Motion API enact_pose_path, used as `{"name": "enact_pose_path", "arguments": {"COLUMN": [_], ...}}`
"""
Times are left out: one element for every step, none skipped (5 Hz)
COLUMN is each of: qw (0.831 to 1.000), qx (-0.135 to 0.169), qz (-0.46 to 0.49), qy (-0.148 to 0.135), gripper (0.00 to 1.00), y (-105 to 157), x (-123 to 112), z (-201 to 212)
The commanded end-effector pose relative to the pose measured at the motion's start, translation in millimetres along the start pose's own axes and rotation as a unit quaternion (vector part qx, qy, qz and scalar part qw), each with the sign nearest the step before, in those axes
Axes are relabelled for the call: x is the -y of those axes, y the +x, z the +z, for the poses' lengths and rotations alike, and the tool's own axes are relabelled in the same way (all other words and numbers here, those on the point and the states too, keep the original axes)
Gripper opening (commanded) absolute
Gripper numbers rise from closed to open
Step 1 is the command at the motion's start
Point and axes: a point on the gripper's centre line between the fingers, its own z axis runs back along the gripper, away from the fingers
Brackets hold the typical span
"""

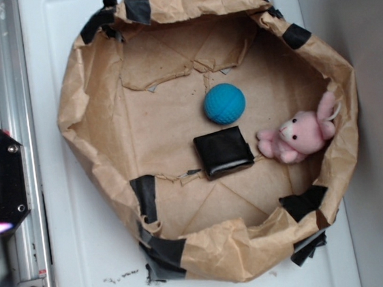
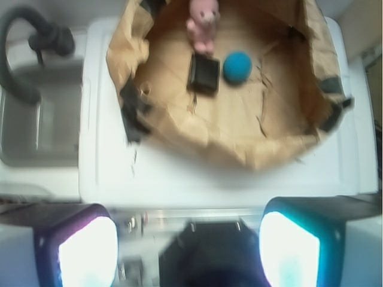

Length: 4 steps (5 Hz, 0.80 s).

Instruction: Grab the black box.

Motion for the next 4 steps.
{"name": "enact_pose_path", "arguments": {"qw": [0.987,0.983,0.991,0.996], "qx": [-0.024,-0.059,-0.060,-0.026], "qz": [0.161,0.172,0.116,0.078], "qy": [-0.007,-0.011,0.012,0.027], "gripper": [1.00,1.00,1.00,1.00], "y": [65.3,82.6,105.4,113.5], "x": [-21.1,-21.2,-22.8,-21.2], "z": [-61.0,-103.0,-155.2,-200.2]}}
